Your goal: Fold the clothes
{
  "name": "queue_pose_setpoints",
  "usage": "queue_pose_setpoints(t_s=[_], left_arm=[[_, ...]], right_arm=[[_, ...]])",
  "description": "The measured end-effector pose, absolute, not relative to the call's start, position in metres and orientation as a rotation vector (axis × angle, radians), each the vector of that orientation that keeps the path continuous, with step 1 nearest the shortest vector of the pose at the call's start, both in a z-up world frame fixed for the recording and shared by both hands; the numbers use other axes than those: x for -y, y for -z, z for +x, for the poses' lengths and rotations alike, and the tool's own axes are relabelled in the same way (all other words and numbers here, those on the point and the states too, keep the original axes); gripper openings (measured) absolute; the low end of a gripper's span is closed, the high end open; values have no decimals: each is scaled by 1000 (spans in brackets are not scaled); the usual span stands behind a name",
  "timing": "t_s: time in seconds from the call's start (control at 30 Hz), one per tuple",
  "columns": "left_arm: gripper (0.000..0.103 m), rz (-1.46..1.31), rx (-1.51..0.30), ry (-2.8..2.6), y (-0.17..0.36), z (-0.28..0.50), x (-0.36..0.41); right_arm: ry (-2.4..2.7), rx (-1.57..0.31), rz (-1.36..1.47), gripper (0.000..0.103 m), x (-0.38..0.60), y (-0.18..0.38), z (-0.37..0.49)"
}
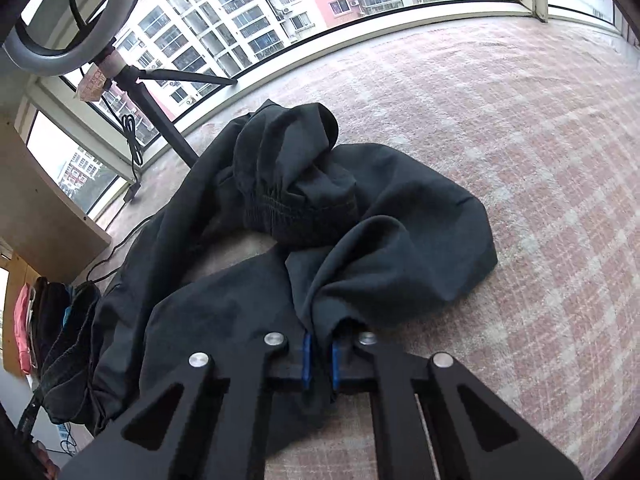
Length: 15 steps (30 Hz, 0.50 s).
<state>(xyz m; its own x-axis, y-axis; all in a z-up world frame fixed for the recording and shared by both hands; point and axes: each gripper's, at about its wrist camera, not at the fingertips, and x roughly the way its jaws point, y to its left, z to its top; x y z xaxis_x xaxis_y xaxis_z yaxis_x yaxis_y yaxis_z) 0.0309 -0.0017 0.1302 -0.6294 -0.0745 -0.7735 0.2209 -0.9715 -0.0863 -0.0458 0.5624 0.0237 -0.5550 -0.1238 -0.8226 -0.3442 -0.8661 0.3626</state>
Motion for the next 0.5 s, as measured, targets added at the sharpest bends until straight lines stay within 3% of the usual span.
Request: queue_pose_setpoints(t_s=[0.17,0.5], left_arm=[[14,1137,-389,2561,-142,62,69],[12,1101,-479,2535,-156,113,93]], right_arm=[[-2604,-778,-1264,5,-568,-56,-24],[-2633,-746,-859,3,-608,-164,78]])
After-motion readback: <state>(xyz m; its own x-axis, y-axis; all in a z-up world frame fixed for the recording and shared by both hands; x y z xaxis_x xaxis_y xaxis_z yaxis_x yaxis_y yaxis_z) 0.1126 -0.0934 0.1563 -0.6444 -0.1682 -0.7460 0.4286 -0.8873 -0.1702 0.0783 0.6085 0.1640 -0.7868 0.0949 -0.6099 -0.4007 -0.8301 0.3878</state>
